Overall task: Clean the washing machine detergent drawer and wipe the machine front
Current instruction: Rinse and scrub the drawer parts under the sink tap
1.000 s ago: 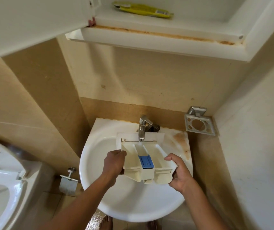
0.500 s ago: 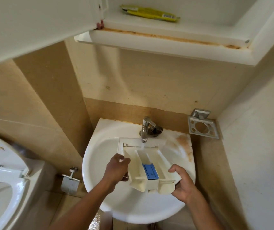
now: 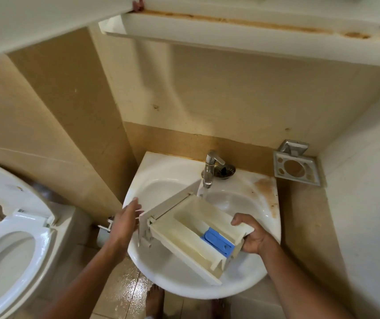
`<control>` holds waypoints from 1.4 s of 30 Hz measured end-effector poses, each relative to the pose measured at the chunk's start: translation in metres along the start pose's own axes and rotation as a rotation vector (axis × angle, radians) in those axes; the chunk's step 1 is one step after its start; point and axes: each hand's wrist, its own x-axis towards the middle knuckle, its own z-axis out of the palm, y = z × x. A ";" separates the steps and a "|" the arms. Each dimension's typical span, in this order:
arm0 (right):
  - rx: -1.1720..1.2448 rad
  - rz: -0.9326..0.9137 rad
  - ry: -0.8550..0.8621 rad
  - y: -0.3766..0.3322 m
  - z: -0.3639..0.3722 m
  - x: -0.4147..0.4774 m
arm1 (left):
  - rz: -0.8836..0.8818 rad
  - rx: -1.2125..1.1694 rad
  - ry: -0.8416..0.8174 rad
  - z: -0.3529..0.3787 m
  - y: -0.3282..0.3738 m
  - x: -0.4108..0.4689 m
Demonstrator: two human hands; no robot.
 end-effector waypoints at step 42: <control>-0.156 -0.140 0.413 0.034 0.057 0.043 | 0.117 0.583 0.209 0.081 0.024 -0.063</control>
